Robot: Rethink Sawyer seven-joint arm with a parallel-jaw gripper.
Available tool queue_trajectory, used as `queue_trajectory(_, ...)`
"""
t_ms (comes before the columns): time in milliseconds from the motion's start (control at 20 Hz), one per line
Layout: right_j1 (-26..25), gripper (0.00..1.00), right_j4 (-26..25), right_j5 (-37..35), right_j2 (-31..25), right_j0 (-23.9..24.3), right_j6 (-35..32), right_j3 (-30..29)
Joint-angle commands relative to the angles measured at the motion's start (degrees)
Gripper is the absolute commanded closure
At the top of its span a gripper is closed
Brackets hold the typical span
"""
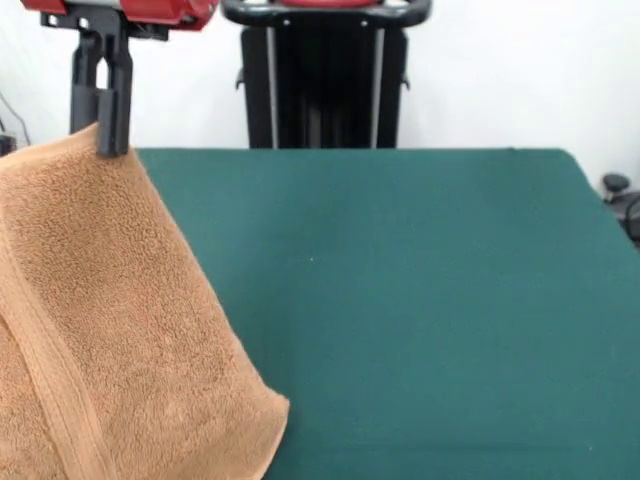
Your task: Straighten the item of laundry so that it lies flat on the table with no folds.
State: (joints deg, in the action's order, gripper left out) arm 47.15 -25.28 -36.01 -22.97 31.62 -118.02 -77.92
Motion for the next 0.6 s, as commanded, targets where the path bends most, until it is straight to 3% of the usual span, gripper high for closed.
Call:
queue_trajectory(50,-0.86,1.00,-3.78,2.02,-3.71,-5.32,7.23,-11.49)
queue_trajectory(600,3.68,1.00,-2.59,-1.42,-1.21,-7.20,3.01,-16.26)
